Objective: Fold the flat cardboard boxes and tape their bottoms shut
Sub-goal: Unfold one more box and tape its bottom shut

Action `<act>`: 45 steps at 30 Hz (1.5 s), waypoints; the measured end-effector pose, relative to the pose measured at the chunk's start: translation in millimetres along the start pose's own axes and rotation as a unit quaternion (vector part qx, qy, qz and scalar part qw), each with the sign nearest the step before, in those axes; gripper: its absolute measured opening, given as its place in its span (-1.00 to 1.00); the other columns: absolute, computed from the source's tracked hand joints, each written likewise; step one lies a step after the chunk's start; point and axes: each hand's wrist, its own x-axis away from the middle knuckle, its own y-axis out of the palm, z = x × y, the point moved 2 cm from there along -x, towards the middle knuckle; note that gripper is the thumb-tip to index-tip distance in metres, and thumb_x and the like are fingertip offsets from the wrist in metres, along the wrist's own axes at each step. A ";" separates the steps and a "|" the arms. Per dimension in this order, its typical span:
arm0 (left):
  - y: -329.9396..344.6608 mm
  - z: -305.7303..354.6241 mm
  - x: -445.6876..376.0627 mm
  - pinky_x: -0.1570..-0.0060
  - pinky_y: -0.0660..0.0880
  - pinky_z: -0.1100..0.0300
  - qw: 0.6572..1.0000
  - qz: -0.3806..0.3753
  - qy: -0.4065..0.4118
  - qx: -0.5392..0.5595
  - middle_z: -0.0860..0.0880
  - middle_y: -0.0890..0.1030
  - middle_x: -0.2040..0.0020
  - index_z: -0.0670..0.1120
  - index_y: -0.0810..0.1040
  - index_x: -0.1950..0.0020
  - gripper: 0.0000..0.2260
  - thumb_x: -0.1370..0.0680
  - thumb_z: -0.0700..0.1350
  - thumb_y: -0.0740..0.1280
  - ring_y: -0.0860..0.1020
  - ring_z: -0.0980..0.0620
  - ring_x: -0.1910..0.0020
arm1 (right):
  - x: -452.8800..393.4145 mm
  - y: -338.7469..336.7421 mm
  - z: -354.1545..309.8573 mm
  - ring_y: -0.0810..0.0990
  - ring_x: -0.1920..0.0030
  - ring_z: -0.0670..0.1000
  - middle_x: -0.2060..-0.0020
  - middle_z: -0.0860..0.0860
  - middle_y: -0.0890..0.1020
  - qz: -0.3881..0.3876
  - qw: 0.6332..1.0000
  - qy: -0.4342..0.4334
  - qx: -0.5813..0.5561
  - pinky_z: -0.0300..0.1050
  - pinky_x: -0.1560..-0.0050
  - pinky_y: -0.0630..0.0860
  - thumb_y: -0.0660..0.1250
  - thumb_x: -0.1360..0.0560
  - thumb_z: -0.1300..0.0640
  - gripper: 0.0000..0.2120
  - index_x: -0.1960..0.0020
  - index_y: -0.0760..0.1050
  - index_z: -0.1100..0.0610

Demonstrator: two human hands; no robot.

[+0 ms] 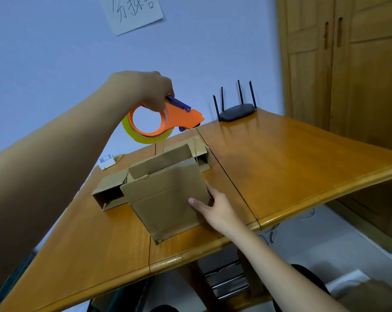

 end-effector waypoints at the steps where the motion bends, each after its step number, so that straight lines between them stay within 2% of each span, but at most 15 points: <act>1: 1.8 -0.3 -1.8 0.29 0.40 0.10 1.000 -0.001 0.001 -0.001 -0.09 0.57 0.18 -0.05 0.60 -0.09 -0.71 -0.47 -0.29 0.23 0.56 -0.19 0.01 | 0.8 0.3 3.8 0.45 -0.39 -0.03 -0.38 -0.07 0.50 -0.003 1.000 0.006 0.002 -0.05 -0.39 0.43 0.42 -0.39 -0.36 -0.06 -0.61 0.14 0.00; 5: 6.4 -2.0 -2.6 0.27 0.43 0.08 1.000 0.002 0.007 0.012 -0.07 0.56 0.18 -0.03 0.59 -0.12 -0.71 -0.48 -0.27 0.24 0.56 -0.17 0.02 | 1.8 0.5 10.0 0.43 -0.42 -0.01 -0.41 -0.05 0.47 0.000 1.000 0.019 0.013 0.04 -0.41 0.43 0.40 -0.40 -0.36 -0.07 -0.60 0.14 -0.01; 12: 8.3 -2.6 -2.9 0.26 0.44 0.05 0.999 0.020 0.020 0.026 -0.07 0.56 0.21 -0.03 0.60 -0.05 -0.73 -0.47 -0.29 0.23 0.55 -0.14 0.11 | -2.4 -4.3 12.4 0.47 -0.38 0.00 -0.38 -0.07 0.51 0.004 0.999 0.019 0.043 0.01 -0.35 0.48 0.39 -0.37 -0.42 -0.05 -0.59 0.17 -0.03; 16: 11.4 -5.7 -2.3 0.23 0.48 0.02 0.999 0.027 0.028 0.033 -0.05 0.53 0.21 0.02 0.60 -0.04 -0.69 -0.44 -0.29 0.21 0.55 -0.16 0.06 | -1.7 -5.7 14.2 0.46 -0.39 -0.01 -0.38 -0.07 0.51 0.007 0.998 0.023 0.052 0.03 -0.37 0.46 0.37 -0.45 -0.32 -0.18 -0.58 0.20 -0.02; 22: 13.0 -7.7 0.1 0.23 0.45 0.04 0.998 0.041 0.037 0.029 -0.03 0.51 0.20 0.00 0.59 -0.09 -0.68 -0.46 -0.31 0.21 0.53 -0.15 0.05 | 1.2 -6.2 11.7 0.47 -0.37 -0.04 -0.36 -0.09 0.53 0.013 0.998 0.025 0.064 -0.02 -0.36 0.47 0.36 -0.49 -0.26 -0.24 -0.58 0.21 -0.02; 26: 13.5 -9.7 0.7 0.21 0.48 0.01 0.998 0.040 0.035 0.032 -0.02 0.49 0.20 0.02 0.58 -0.08 -0.67 -0.46 -0.31 0.20 0.53 -0.15 0.04 | 7.2 -7.6 4.5 0.39 -0.45 0.02 -0.44 -0.05 0.44 0.011 0.997 0.031 0.068 0.06 -0.41 0.43 0.34 -0.44 -0.36 -0.11 -0.61 0.10 -0.04; 28: 14.1 -10.1 1.6 0.17 0.50 -0.01 0.998 0.043 0.033 0.035 -0.02 0.49 0.19 0.02 0.58 -0.09 -0.67 -0.46 -0.30 0.21 0.54 -0.16 0.03 | 14.9 -10.6 -8.4 0.34 -0.48 0.02 -0.47 -0.06 0.40 0.048 0.993 0.019 0.102 0.04 -0.44 0.36 0.29 -0.48 -0.35 -0.17 -0.61 0.10 -0.04; 30: 15.2 -10.5 2.0 0.17 0.50 -0.01 0.998 0.045 0.033 0.036 -0.02 0.49 0.18 0.01 0.58 -0.10 -0.69 -0.48 -0.29 0.22 0.54 -0.16 0.02 | 26.9 -14.2 -28.8 0.46 -0.31 -0.05 -0.32 -0.06 0.54 0.153 0.976 -0.067 0.141 -0.07 -0.33 0.43 0.24 -0.60 -0.20 -0.46 -0.50 0.35 0.01; 32: 16.5 -11.3 2.8 0.15 0.52 -0.02 0.998 0.047 0.030 0.037 -0.01 0.48 0.17 0.02 0.57 -0.12 -0.69 -0.48 -0.28 0.22 0.54 -0.16 0.01 | 38.8 -12.9 -57.3 0.56 0.04 -0.15 0.04 -0.06 0.65 0.257 0.923 -0.231 0.169 -0.18 0.02 0.54 0.20 -0.65 0.02 -0.76 -0.20 0.56 0.08; 33: 17.1 -11.7 3.1 0.14 0.53 -0.03 0.998 0.047 0.028 0.036 0.00 0.48 0.17 0.02 0.57 -0.12 -0.69 -0.48 -0.28 0.22 0.54 -0.17 0.01 | 41.1 -8.3 -70.3 0.56 0.12 -0.15 0.13 -0.06 0.64 0.272 0.895 -0.293 0.196 -0.24 0.12 0.52 0.20 -0.63 0.08 -0.79 -0.10 0.58 0.12; 34: 17.3 -11.9 3.8 0.15 0.53 -0.03 0.998 0.048 0.027 0.037 0.00 0.47 0.17 0.02 0.56 -0.12 -0.68 -0.48 -0.28 0.22 0.54 -0.17 0.02 | 40.4 -1.9 -81.3 0.57 0.10 -0.12 0.12 -0.03 0.64 0.259 0.877 -0.334 0.229 -0.25 0.10 0.52 0.19 -0.61 0.11 -0.78 -0.07 0.59 0.15; 38: 14.8 -10.5 5.4 0.21 0.47 0.03 0.998 0.046 0.021 0.041 0.01 0.42 0.19 0.03 0.55 -0.12 -0.69 -0.48 -0.29 0.21 0.55 -0.16 0.03 | 21.2 22.7 -113.2 0.48 -0.30 0.06 -0.23 0.08 0.58 0.140 0.814 -0.385 0.413 -0.03 -0.32 0.45 0.33 -0.54 0.15 -0.73 -0.19 0.59 0.23; 41: 12.9 -7.7 6.0 0.19 0.47 0.02 0.998 0.045 0.014 0.039 0.01 0.41 0.18 0.03 0.55 -0.10 -0.70 -0.48 -0.28 0.21 0.55 -0.17 0.02 | 5.1 30.6 -119.6 0.49 -0.29 0.20 -0.21 0.18 0.58 0.101 0.782 -0.390 0.475 0.09 -0.34 0.41 0.38 -0.50 0.14 -0.69 -0.18 0.58 0.29; 43: 11.6 -5.0 5.8 0.21 0.45 0.03 0.998 0.042 0.012 0.035 -0.01 0.42 0.17 0.02 0.56 -0.06 -0.71 -0.47 -0.29 0.20 0.56 -0.18 0.04 | -2.7 32.8 -124.7 0.50 -0.29 0.25 -0.24 0.25 0.57 0.070 0.765 -0.384 0.512 0.13 -0.39 0.37 0.34 -0.55 0.04 -0.63 -0.17 0.57 0.32; 45: 9.5 -2.8 6.0 0.25 0.40 0.06 0.999 0.033 0.010 0.031 -0.03 0.44 0.16 0.00 0.55 -0.02 -0.73 -0.46 -0.30 0.20 0.56 -0.17 0.07 | -8.1 33.0 -134.5 0.37 -0.43 0.25 -0.43 0.28 0.40 0.013 0.764 -0.319 0.560 0.15 -0.48 0.26 0.22 -0.61 -0.13 -0.46 -0.31 0.49 0.32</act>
